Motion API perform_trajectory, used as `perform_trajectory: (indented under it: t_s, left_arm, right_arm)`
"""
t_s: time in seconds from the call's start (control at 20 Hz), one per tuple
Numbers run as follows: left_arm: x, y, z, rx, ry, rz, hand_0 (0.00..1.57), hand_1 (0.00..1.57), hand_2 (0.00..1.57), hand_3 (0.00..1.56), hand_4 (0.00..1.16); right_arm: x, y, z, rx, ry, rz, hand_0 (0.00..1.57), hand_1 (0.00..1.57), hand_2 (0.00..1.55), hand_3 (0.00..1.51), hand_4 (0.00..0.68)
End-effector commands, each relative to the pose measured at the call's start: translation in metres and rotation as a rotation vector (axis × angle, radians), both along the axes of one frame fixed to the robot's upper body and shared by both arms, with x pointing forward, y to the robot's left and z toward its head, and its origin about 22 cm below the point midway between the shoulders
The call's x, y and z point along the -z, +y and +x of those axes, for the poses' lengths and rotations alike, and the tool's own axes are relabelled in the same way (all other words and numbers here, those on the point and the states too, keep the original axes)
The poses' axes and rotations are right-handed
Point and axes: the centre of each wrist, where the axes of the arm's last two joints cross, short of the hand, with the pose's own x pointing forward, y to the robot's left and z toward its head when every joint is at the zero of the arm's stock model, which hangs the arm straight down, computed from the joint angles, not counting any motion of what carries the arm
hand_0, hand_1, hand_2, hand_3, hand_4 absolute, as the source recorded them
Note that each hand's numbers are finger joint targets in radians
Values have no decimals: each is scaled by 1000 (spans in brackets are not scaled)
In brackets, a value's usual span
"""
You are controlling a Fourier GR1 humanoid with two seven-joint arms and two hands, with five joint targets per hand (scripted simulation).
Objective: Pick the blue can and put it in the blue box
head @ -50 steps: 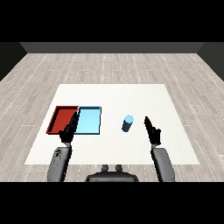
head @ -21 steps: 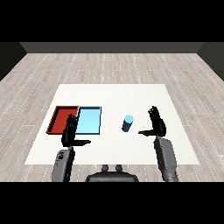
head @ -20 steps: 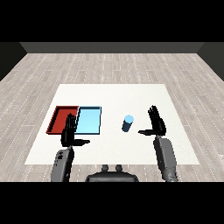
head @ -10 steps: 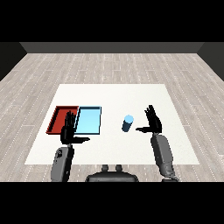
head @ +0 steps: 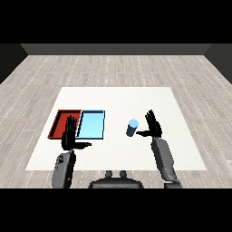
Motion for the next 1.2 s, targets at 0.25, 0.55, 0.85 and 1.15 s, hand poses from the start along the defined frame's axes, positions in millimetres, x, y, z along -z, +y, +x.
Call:
perform_trajectory:
  t_s: [0.25, 0.55, 0.85, 1.15]
  left_arm:
    - [-6, -6, 21, -1, -5, -10, 0, 0, 0, 0, 0]
    - [3, -2, -13, -15, -4, 18, 0, 0, 0, 0, 0]
    - [9, 10, -12, -15, -2, -10, 0, 0, 0, 0, 0]
    - [-20, 15, 0, -7, -16, -7, 0, 0, 0, 0, 0]
  right_arm:
    - [25, 19, -11, -12, 31, 24, 0, 0, 0, 0, 0]
    - [21, 28, 23, -34, 43, 32, 0, 0, 0, 0, 0]
    - [42, 18, 6, -66, 56, 27, 0, 0, 0, 0, 0]
    - [45, 40, 21, -70, 59, 20, 0, 0, 0, 0, 0]
